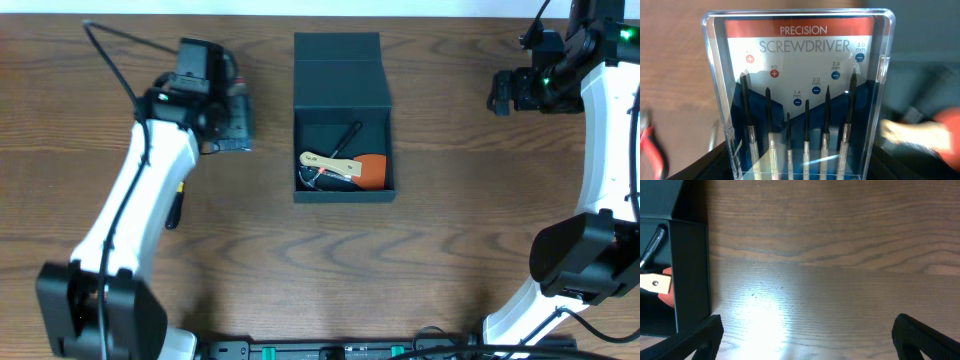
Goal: Pack container
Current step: 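Lift the screwdriver case and carry it right over the box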
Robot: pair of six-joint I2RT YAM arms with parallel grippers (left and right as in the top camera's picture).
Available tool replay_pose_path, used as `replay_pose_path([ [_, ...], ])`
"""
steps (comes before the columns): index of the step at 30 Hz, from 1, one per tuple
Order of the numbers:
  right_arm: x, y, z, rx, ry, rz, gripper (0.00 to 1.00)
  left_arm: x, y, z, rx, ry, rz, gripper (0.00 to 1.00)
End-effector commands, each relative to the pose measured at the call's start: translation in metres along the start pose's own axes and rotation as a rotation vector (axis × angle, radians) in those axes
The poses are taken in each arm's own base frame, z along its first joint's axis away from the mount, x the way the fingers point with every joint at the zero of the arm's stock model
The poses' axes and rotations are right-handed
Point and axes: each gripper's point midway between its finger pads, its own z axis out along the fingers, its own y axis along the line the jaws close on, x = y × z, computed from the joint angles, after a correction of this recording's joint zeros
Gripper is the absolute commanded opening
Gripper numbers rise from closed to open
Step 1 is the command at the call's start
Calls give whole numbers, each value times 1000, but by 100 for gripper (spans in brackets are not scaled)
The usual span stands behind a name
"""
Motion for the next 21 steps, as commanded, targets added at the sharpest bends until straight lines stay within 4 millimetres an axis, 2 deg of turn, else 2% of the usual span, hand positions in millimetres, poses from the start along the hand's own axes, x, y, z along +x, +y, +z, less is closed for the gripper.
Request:
replay_pose_path([
  [1,2,0,5,-14,14,-7,99,-4,-61,-30,127,-80,385,5],
  [6,3,0,5,-15,17,-7,99,-1,-128,-50,165,-203,812,6],
  [8,4,0,5,-16,20,-6,99,3,-151,-47,176,-234,993,6],
  [10,5,0,5,-17,24,-5,99,5,-163,-38,182,-245,1110,6],
  [14,7,1,5,-19,34,-4,99,4,-172,-10,183,-234,1155,6],
  [21,7,1,5,-19,34,-4,99,5,-171,58,178,-171,1142,6],
])
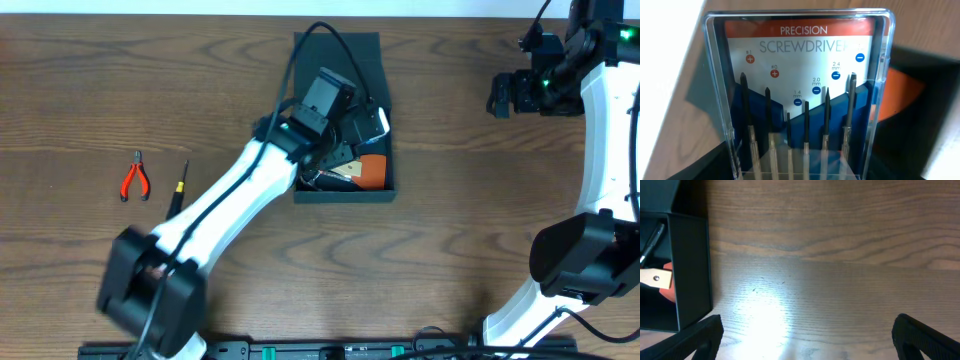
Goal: Pack container
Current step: 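Lift the screwdriver case and carry it right over the box, then lower the case into the box and open the left gripper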
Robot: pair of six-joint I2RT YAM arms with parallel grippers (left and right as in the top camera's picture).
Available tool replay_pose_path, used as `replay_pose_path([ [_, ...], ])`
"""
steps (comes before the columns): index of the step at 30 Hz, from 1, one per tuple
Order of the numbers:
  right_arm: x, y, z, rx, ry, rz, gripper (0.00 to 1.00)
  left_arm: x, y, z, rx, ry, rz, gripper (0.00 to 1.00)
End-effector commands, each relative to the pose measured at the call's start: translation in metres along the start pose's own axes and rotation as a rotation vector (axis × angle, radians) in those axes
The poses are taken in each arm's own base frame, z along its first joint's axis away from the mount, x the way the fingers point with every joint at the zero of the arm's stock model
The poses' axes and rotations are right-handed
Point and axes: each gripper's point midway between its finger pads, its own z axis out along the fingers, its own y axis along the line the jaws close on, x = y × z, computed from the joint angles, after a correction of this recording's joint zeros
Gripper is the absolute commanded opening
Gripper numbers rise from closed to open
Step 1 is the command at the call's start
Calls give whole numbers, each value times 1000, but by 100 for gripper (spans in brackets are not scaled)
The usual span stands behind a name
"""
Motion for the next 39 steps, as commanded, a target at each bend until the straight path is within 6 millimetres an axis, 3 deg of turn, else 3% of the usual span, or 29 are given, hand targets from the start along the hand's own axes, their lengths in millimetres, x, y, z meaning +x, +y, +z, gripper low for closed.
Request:
replay_pose_path([
  [1,2,0,5,-14,12,-8,99,6,9,21,-7,17,24,6],
  [6,2,0,5,-13,12,-8,100,26,5,52,23,68,7,6],
  [11,2,0,5,-13,12,-8,99,40,1,66,46,105,-7,6],
  [12,1,0,5,-13,11,-8,99,41,2,67,47,107,-10,22],
  [13,1,0,5,-13,11,-8,99,41,2,67,46,107,-15,49],
  [14,1,0,5,-13,9,-8,99,41,2,67,44,105,-24,62],
  [17,0,0,5,-12,6,-9,99,41,3,67,43,106,-29,71],
  [22,0,0,5,-12,5,-9,99,41,2,66,42,108,-63,97],
  [26,0,0,5,-12,5,-9,99,40,3,61,41,106,-63,99],
  [33,0,0,5,-12,5,-9,99,28,12,25,9,76,-170,98],
  [39,0,0,5,-12,5,-9,99,28,31,-48,-96,70,-344,98],
])
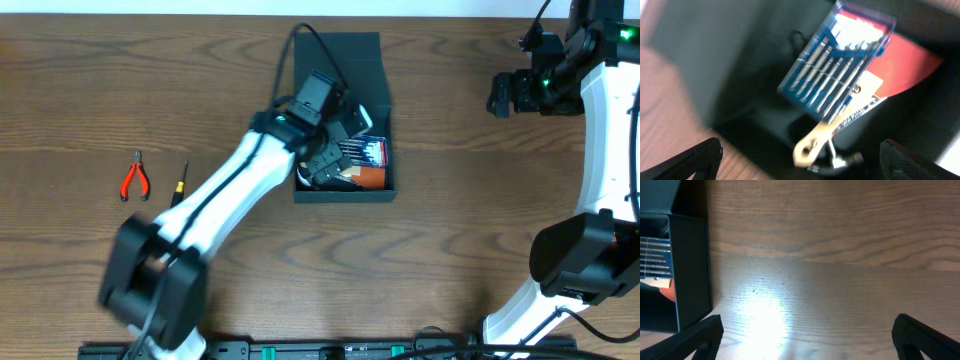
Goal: Pack container
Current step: 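Lower the case into the box and open the left gripper, then move the left gripper back over the yellow-black screwdriver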
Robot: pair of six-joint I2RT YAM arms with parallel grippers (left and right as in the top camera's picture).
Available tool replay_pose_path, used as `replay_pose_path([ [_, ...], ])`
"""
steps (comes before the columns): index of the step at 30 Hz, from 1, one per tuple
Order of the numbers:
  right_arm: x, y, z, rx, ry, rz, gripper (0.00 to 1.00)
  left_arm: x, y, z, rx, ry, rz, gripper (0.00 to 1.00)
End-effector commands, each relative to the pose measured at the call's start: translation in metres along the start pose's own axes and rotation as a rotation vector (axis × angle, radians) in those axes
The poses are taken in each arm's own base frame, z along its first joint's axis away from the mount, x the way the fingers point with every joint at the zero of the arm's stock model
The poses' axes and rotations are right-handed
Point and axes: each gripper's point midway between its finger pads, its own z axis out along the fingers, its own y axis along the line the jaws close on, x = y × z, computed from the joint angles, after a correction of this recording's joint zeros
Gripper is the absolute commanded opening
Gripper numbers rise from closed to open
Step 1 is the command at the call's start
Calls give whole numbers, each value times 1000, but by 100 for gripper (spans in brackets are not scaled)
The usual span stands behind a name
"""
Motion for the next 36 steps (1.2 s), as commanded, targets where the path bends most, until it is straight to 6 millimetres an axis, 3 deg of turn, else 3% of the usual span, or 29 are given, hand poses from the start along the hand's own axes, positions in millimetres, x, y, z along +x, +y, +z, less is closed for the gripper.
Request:
replay_pose_path([
  [1,1,0,5,-13,10,-8,99,-5,31,-65,-142,-57,-181,98],
  [4,3,0,5,-15,18,-7,99,19,46,-109,-228,-36,-333,99],
  [8,4,0,5,-15,20,-6,99,87,55,-153,-265,93,-583,99],
  [12,3,0,5,-14,16,-7,99,153,57,-175,-284,244,-753,99],
  [15,2,0,5,-13,12,-8,99,183,63,-181,-323,262,-838,98],
  [20,0,-1,5,-12,3,-9,99,216,56,-164,-314,232,-924,99],
  [29,-2,-1,5,-11,-2,-9,99,267,33,-90,-286,302,-915,98],
  [36,-2,-1,5,-11,-1,-10,99,292,32,-69,-259,378,-969,99],
])
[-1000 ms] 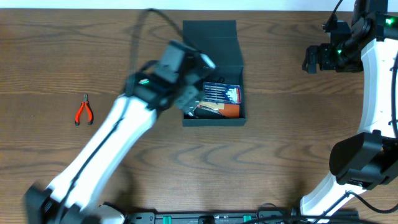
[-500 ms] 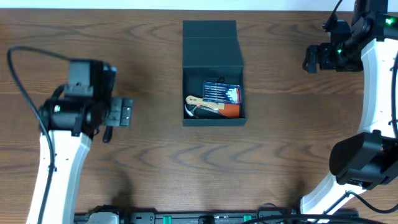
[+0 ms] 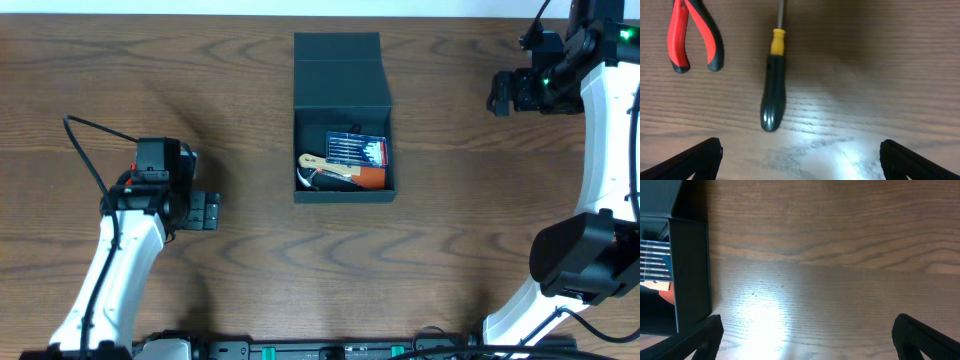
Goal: Pack container
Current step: 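Move the left gripper back over the yellow-black screwdriver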
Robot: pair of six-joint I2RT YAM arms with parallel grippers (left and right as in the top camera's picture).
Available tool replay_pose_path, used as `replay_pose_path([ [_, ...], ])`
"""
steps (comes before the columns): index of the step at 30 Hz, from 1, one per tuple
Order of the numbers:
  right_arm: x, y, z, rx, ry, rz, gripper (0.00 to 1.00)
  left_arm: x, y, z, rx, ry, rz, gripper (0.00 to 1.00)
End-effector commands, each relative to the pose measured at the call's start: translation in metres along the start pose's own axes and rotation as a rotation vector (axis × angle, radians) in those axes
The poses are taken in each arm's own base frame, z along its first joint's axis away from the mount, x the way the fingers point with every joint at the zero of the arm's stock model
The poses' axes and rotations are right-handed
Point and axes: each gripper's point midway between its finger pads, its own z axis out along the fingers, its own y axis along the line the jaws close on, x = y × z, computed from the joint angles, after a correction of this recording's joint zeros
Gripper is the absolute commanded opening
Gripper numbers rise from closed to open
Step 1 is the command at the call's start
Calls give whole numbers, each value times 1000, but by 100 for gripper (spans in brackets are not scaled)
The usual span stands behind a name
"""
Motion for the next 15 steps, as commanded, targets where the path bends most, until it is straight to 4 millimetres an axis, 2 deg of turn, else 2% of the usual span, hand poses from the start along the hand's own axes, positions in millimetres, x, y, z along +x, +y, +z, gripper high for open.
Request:
replay_pose_path([
  [1,2,0,4,-13,11,-8,99,3,8,11,2,33,-20,98],
  [12,2,0,4,-13,12,-7,99,5,14,42,85,85,-56,98],
  [15,2,0,4,-14,13,-7,99,5,10,49,124,93,-36,98],
])
